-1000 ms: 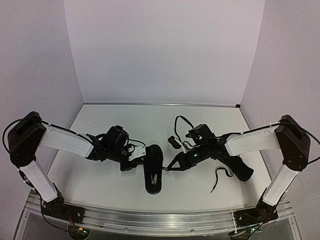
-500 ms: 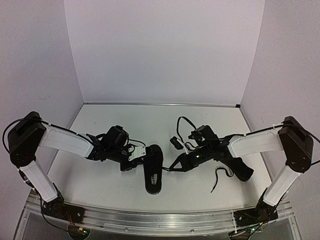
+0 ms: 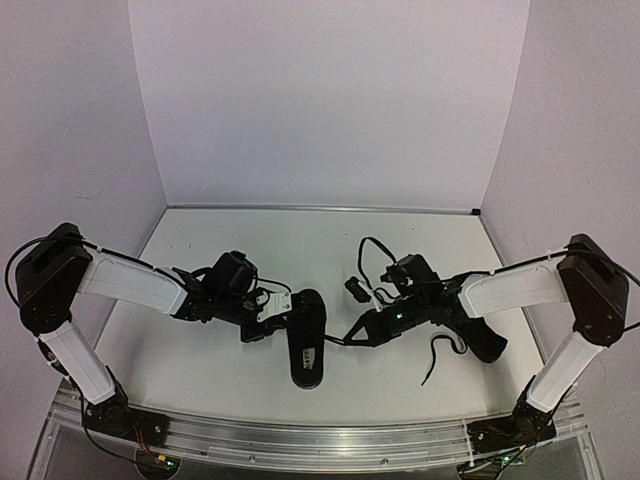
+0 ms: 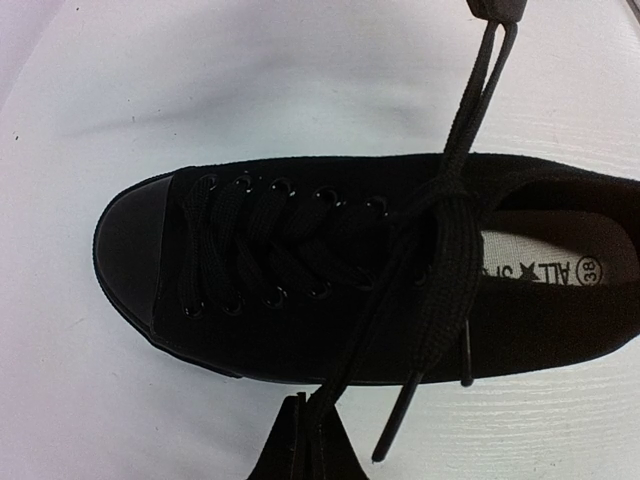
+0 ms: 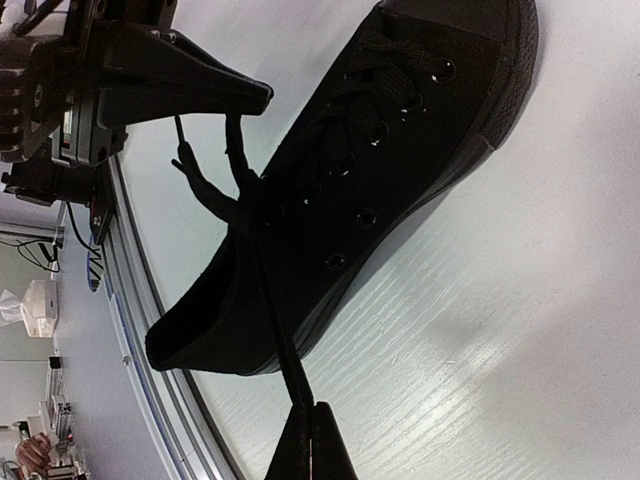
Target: Tie the shoes
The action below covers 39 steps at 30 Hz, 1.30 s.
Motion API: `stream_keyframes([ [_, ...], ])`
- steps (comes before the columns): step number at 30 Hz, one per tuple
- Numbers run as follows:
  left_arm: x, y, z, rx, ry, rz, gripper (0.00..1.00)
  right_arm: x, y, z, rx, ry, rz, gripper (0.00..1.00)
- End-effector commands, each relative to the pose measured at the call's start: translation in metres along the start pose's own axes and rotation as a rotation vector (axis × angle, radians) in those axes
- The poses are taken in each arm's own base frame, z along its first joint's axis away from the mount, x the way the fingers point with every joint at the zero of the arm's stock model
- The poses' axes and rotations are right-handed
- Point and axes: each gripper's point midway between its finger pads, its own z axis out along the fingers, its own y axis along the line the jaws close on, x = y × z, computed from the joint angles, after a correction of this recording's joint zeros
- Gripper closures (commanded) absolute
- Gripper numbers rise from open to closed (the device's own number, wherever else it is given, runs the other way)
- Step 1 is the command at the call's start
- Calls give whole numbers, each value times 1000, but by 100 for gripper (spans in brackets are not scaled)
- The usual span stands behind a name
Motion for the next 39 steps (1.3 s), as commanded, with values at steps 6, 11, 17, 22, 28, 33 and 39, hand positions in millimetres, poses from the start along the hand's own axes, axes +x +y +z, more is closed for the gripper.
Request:
stream_keyframes([
  [6,-4,12,-10,-34,-6,1,100,-6,2,0,-16,14,-1,100],
  [11,-1,13,-10,-41,7,-3,100,-2,-2,-2,7,13,1,100],
  [17,1,18,-12,-58,15,-5,100,6,-10,-7,47,9,20,100],
  [22,5,20,-12,-63,37,-9,100,4,-17,-10,67,-2,33,100],
  [28,-1,13,-11,-17,16,-18,95,-9,-11,-3,27,3,24,100],
  [33,-12,10,-16,0,-25,-31,71,-24,-2,-1,-5,-5,6,84],
  [39,-12,16,-31,-69,-36,-75,53,-38,8,-14,9,-34,-14,68],
])
